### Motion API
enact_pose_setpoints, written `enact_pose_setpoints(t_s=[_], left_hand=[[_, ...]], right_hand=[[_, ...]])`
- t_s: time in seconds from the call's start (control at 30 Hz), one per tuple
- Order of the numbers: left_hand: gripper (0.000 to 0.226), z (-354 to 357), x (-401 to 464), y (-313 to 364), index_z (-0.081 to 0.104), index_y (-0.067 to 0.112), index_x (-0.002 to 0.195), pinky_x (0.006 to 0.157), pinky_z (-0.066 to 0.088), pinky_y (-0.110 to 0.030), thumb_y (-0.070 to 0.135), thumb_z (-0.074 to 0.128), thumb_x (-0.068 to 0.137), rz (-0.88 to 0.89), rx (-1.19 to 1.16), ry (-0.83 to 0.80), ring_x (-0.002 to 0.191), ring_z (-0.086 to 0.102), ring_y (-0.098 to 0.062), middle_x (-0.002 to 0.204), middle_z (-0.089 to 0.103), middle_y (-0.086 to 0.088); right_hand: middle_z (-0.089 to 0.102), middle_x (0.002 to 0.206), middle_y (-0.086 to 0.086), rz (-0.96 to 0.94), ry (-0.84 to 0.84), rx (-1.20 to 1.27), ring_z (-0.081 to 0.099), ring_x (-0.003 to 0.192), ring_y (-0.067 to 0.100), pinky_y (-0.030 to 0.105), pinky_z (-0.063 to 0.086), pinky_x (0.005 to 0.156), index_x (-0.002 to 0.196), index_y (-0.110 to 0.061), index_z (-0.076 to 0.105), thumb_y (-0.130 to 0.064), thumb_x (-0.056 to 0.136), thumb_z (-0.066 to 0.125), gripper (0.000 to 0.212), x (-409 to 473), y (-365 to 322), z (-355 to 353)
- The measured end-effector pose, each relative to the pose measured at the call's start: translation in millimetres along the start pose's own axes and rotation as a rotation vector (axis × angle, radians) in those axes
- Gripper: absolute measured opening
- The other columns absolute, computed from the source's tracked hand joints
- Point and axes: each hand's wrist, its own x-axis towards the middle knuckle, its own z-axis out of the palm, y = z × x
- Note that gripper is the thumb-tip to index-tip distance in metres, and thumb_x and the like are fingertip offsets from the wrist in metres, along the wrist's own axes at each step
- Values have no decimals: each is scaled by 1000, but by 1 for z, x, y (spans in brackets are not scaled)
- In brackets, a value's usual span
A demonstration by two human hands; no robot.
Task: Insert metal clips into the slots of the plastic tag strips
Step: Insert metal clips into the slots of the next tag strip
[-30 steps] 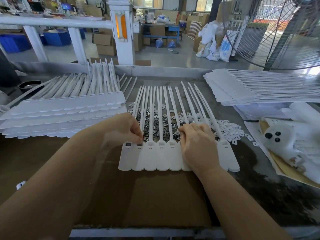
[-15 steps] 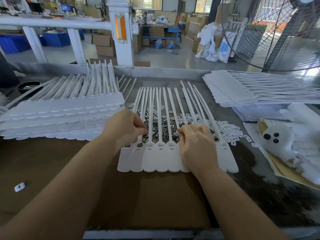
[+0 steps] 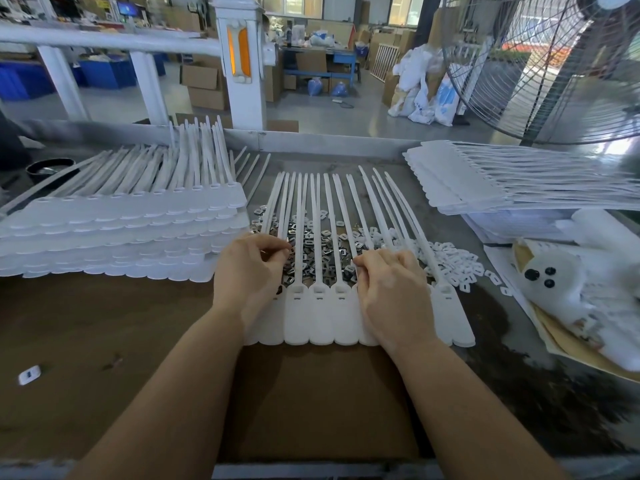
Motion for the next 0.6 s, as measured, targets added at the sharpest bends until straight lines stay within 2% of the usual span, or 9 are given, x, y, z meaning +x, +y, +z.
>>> enact_pose_setpoints(t_s=[0.17,0.23,0.3,0.37,0.43,0.5,0.6], left_hand=[[25,-10,-1,-5,70,30,82,52,40,-8,9,58,87,-152,-237,-46,63,57,-2,73,66,8],[30,-17,-1,-7,71,28,83,50,42,-7,1,58,82,-185,-318,-115,69,60,-3,80,68,5],[32,-23,0,-8,71,27,87,57,45,-10,-1,61,75,-188,-379,-223,82,61,-7,89,67,2],[36,-29,0,-9,71,28,92,71,45,-20,8,65,63,-195,-422,-340,90,59,-11,92,65,-1],[44,-31,-1,-9,71,30,97,73,41,-23,15,65,56,-189,-413,-425,86,55,-12,88,59,1],[43,-30,-2,-8,69,34,99,67,37,-19,13,70,61,-154,-358,-463,77,51,-6,84,52,8],[45,-29,-3,-6,66,35,104,68,34,-12,2,70,74,-103,-274,-486,85,49,1,101,50,9]], right_hand=[[68,85,4,-21,23,7,54,85,27,42,48,75,90,-9,68,-10,88,59,9,-1,1,-1],[69,85,5,-28,35,5,54,84,28,42,49,75,90,-8,69,-9,87,60,10,-2,1,-1],[69,86,5,-32,37,4,54,85,28,43,49,75,91,-8,69,-9,87,60,10,-2,1,-1],[69,85,6,-41,48,11,55,85,29,42,49,75,91,-8,69,-8,86,61,10,-2,1,-1],[69,85,6,-51,65,13,56,84,29,41,50,75,91,-7,70,-7,85,62,10,-3,0,-1],[70,84,6,-55,74,12,56,84,29,41,50,75,91,-7,70,-7,85,62,10,-3,0,-1],[69,84,7,-60,82,12,56,83,29,41,50,74,90,-7,70,-6,84,62,10,-3,1,-1]])
